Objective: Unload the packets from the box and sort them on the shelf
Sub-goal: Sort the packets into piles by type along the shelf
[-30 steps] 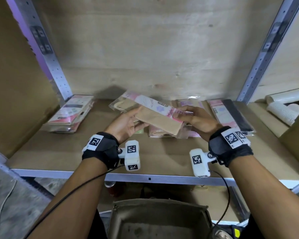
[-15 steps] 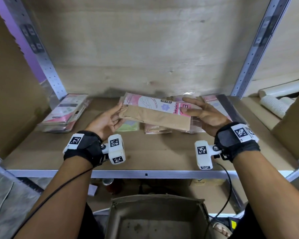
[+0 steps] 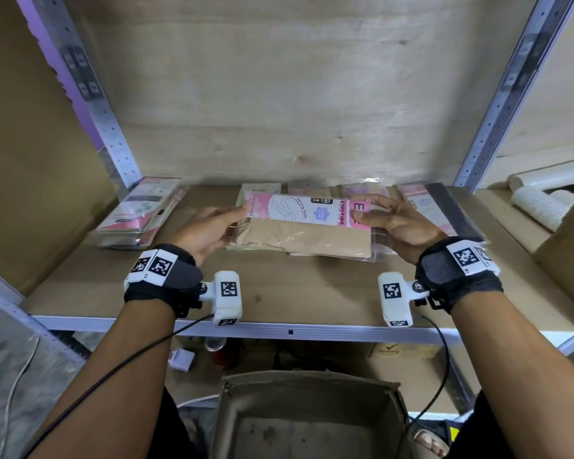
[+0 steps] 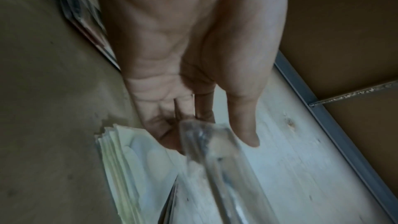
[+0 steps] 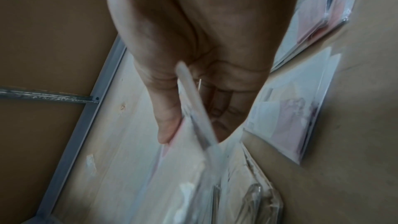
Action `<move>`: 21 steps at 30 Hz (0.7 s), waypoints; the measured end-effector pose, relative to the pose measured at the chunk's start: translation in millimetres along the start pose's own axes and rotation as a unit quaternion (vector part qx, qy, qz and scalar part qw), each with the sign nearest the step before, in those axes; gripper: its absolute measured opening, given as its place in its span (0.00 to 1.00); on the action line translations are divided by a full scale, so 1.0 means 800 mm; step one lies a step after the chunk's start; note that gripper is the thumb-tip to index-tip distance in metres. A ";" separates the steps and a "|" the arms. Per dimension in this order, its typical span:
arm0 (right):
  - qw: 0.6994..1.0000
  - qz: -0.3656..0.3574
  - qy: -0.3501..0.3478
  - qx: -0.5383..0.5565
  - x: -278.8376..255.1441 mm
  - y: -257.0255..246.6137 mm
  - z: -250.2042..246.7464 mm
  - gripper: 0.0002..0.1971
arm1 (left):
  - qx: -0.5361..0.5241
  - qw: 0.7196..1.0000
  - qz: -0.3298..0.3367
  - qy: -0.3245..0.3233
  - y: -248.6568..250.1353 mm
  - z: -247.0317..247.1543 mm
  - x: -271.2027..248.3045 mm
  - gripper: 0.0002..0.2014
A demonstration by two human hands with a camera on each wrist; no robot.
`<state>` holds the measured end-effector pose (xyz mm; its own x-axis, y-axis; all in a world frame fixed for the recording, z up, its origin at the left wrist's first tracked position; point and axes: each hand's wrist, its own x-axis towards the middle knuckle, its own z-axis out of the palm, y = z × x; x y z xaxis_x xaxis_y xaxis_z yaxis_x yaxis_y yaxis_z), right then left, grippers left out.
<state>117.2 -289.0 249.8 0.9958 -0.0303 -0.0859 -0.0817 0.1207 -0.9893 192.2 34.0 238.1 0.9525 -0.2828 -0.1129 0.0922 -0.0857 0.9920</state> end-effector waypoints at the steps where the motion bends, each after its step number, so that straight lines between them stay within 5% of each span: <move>1: 1.000 0.000 0.003 0.000 0.001 0.000 0.001 0.22 | -0.002 1.000 0.008 -0.006 0.001 0.000 -0.003 0.20; 6: 0.994 0.019 0.055 0.093 0.001 -0.004 0.004 0.15 | -0.052 0.998 0.011 -0.025 0.001 -0.002 -0.002 0.15; 11: 0.943 0.035 0.030 0.329 0.007 -0.004 0.003 0.38 | -0.198 0.980 -0.013 0.036 0.005 0.006 0.006 0.09; 15: 0.974 0.055 -0.029 0.216 0.012 0.005 0.031 0.35 | -0.267 0.963 -0.003 0.034 0.006 0.027 0.008 0.09; 21: 0.993 0.034 -0.090 0.073 0.007 0.015 0.084 0.15 | -0.230 0.973 -0.010 0.002 -0.004 0.076 0.004 0.08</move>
<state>124.2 -221.2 245.4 0.9802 0.1593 -0.1173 -0.1562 0.2597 -0.9530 177.0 -24.3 230.8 0.9503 -0.2816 -0.1331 0.2300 0.3466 0.9094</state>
